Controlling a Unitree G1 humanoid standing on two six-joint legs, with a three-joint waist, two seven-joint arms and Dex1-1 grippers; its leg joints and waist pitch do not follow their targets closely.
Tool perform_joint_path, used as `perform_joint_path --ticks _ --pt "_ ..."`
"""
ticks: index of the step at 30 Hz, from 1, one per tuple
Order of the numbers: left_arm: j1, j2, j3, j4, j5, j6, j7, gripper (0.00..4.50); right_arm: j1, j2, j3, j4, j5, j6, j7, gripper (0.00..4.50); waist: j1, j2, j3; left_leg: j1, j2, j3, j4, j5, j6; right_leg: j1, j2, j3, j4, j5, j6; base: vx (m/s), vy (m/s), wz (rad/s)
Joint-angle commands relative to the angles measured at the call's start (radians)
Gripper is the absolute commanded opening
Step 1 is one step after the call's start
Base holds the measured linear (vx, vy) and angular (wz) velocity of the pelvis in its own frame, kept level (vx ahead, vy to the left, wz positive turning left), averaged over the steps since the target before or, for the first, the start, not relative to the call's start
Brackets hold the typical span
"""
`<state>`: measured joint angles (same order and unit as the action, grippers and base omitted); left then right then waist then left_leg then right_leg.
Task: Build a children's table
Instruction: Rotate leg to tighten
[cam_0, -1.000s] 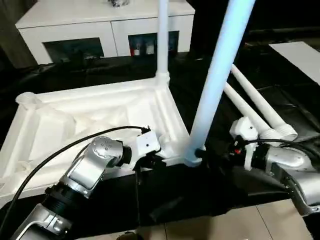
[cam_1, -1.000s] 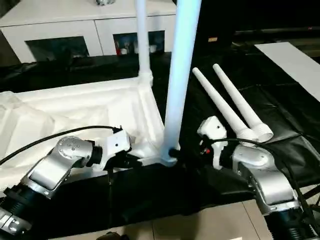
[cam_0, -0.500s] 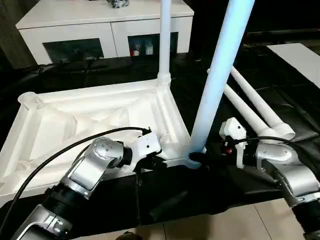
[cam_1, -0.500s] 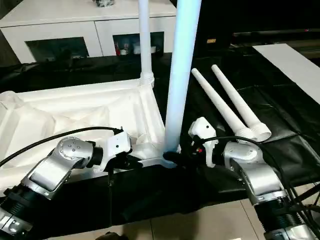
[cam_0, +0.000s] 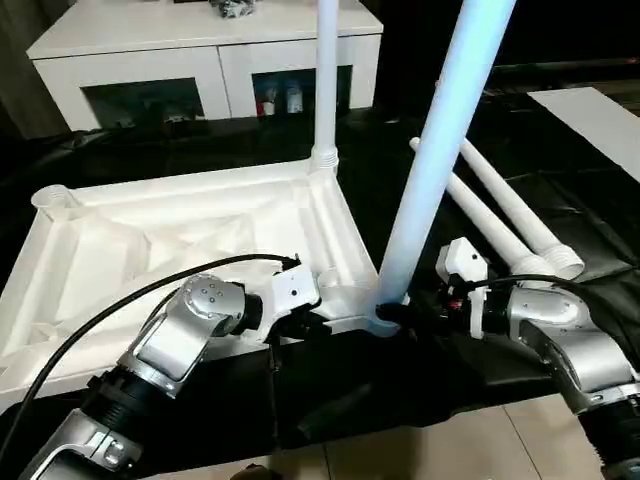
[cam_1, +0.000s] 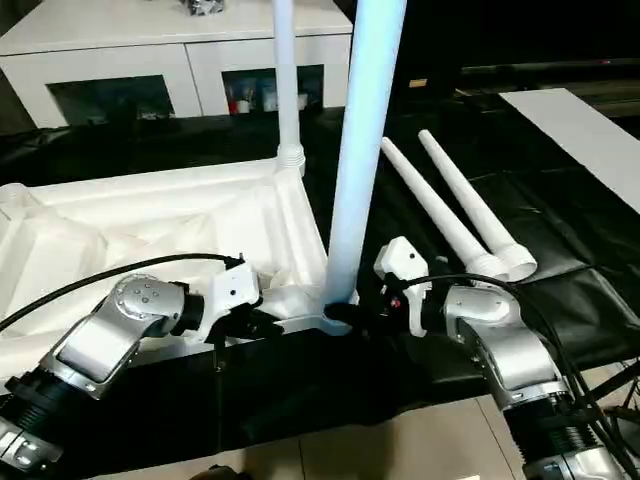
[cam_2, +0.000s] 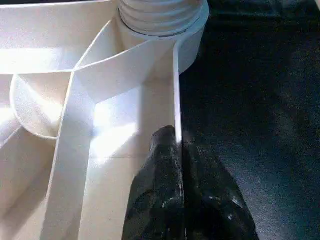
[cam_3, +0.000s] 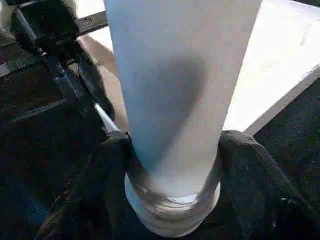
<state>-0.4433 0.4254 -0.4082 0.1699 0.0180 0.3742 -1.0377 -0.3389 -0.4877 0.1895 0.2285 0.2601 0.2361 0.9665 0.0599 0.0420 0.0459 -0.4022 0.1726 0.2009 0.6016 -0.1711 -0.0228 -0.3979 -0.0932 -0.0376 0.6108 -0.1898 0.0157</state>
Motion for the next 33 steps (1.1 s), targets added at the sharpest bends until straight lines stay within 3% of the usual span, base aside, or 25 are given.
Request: perform_joint_path --ticks 1,2,3,5,9,11,13,14,16,17,18,20,21,23,27,29,33 --pt "-0.02 -0.044 0.017 0.0 0.0 0.023 0.055 0.0 -0.018 0.037 -0.034 0.121 -0.08 0.035 -0.178 2.49 -0.005 -0.012 -0.063 0.03 0.05 -0.024 -0.072 -0.232 0.038 0.03 -0.048 0.029 -0.071 -0.179 -0.257 0.0 0.0 0.0" --pt "-0.025 -0.064 0.026 0.011 0.002 0.036 0.085 0.0 -0.024 0.058 -0.045 0.144 -0.082 0.046 -0.219 2.49 -0.005 -0.013 -0.062 0.03 0.049 -0.026 -0.073 -0.24 0.03 0.031 -0.049 0.028 -0.072 -0.197 -0.255 0.0 0.0 0.0" --pt "-0.045 -0.136 0.044 0.051 0.016 0.077 0.189 0.0 -0.039 0.135 -0.08 0.201 -0.068 0.084 -0.338 2.48 -0.013 -0.014 -0.061 0.029 0.05 -0.028 -0.077 -0.26 0.015 0.033 -0.048 0.028 -0.075 -0.236 -0.24 0.0 0.0 0.0" --pt "-0.059 -0.184 0.052 0.076 0.025 0.111 0.252 0.0 -0.052 0.188 -0.104 0.244 -0.059 0.1 -0.416 2.48 -0.017 -0.014 -0.061 0.036 0.049 -0.031 -0.079 -0.311 -0.012 0.027 -0.049 0.026 -0.083 -0.301 -0.22 0.0 0.0 0.0" --pt "-0.093 -0.324 0.086 0.138 0.042 0.197 0.433 0.0 -0.112 0.301 -0.155 0.393 -0.084 0.084 -0.689 2.47 -0.037 -0.012 -0.056 0.038 0.045 -0.036 -0.084 -0.398 -0.05 0.018 -0.047 0.024 -0.094 -0.375 -0.189 0.0 0.0 0.0" --pt "-0.102 -0.36 0.096 0.153 0.044 0.212 0.48 0.0 -0.132 0.327 -0.174 0.436 -0.084 0.073 -0.765 2.45 -0.037 -0.016 -0.057 0.038 0.043 -0.042 -0.085 -0.429 -0.053 0.023 -0.052 0.019 -0.103 -0.442 -0.161 0.0 0.0 0.0" --pt "-0.111 -0.395 0.104 0.169 0.049 0.218 0.522 0.0 -0.154 0.356 -0.195 0.48 -0.078 0.064 -0.817 2.43 -0.042 -0.014 -0.054 0.043 0.042 -0.044 -0.086 -0.48 -0.056 0.014 -0.049 0.016 -0.113 -0.494 -0.13 0.0 0.0 0.0" --pt "-0.123 -0.43 0.109 0.188 0.061 0.216 0.571 0.0 -0.182 0.39 -0.231 0.53 -0.062 0.039 -0.898 2.42 -0.044 -0.009 -0.051 0.046 0.041 -0.046 -0.087 -0.497 -0.058 0.012 -0.048 0.014 -0.118 -0.509 -0.123 0.0 0.0 0.0" --pt "-0.133 -0.457 0.111 0.2 0.071 0.211 0.608 0.0 -0.215 0.423 -0.261 0.575 -0.045 0.018 -0.945 2.41 -0.057 -0.008 -0.047 0.058 0.037 -0.052 -0.085 -0.574 -0.069 0.005 -0.046 -0.001 -0.133 -0.577 -0.099 0.0 0.0 0.0" --pt "-0.142 -0.466 0.106 0.207 0.081 0.198 0.625 0.0 -0.241 0.445 -0.274 0.602 -0.038 -0.004 -0.962 2.41 -0.066 -0.005 -0.05 0.056 0.038 -0.061 -0.09 -0.598 -0.072 0.016 -0.045 -0.011 -0.135 -0.569 -0.084 0.0 0.0 0.0" --pt "-0.148 -0.473 0.109 0.211 0.084 0.194 0.635 0.0 -0.263 0.455 -0.261 0.623 -0.057 -0.03 -0.967 2.41 -0.069 0.003 -0.048 0.059 0.045 -0.067 -0.1 -0.64 -0.078 0.014 -0.044 -0.015 -0.136 -0.532 -0.091 0.0 0.0 0.0" --pt "-0.152 -0.462 0.109 0.208 0.092 0.19 0.634 0.0 -0.28 0.459 -0.248 0.633 -0.076 -0.071 -0.959 2.41 -0.08 0.011 -0.048 0.052 0.048 -0.078 -0.112 -0.693 -0.09 0.028 -0.042 -0.026 -0.13 -0.456 -0.101 0.0 0.0 0.0" --pt "-0.153 -0.455 0.114 0.209 0.089 0.187 0.63 0.0 -0.282 0.46 -0.258 0.623 -0.047 -0.077 -0.905 2.74 -0.079 0.004 -0.052 0.051 0.048 -0.076 -0.113 -0.688 -0.09 0.029 -0.046 -0.021 -0.127 -0.418 -0.113 0.0 0.0 0.0" --pt "-0.151 -0.436 0.112 0.208 0.09 0.18 0.62 0.0 -0.27 0.444 -0.24 0.587 -0.054 -0.102 -0.867 2.94 -0.073 0.003 -0.052 0.057 0.043 -0.068 -0.105 -0.654 -0.077 0.019 -0.053 -0.013 -0.132 -0.411 -0.134 0.0 0.0 0.0" --pt "-0.148 -0.425 0.118 0.209 0.089 0.171 0.61 0.0 -0.265 0.426 -0.25 0.555 -0.06 -0.151 -0.858 3.28 -0.061 0.001 -0.057 0.045 0.044 -0.059 -0.103 -0.547 -0.05 0.025 -0.057 -0.003 -0.125 -0.353 -0.16 0.0 0.0 0.0" --pt "-0.144 -0.417 0.115 0.202 0.085 0.169 0.597 0.0 -0.258 0.413 -0.242 0.524 -0.072 -0.16 -0.849 3.53 -0.052 0.0 -0.057 0.045 0.045 -0.053 -0.101 -0.507 -0.038 0.024 -0.056 -0.001 -0.122 -0.325 -0.173 0.0 0.0 0.0" --pt "-0.12 -0.367 0.083 0.158 0.071 0.166 0.504 0.0 -0.19 0.336 -0.206 0.329 -0.089 -0.11 -0.76 3.53 -0.03 0.0 -0.063 0.037 0.05 -0.044 -0.1 -0.39 -0.01 0.033 -0.05 0.005 -0.112 -0.25 -0.178 0.0 0.0 0.0"
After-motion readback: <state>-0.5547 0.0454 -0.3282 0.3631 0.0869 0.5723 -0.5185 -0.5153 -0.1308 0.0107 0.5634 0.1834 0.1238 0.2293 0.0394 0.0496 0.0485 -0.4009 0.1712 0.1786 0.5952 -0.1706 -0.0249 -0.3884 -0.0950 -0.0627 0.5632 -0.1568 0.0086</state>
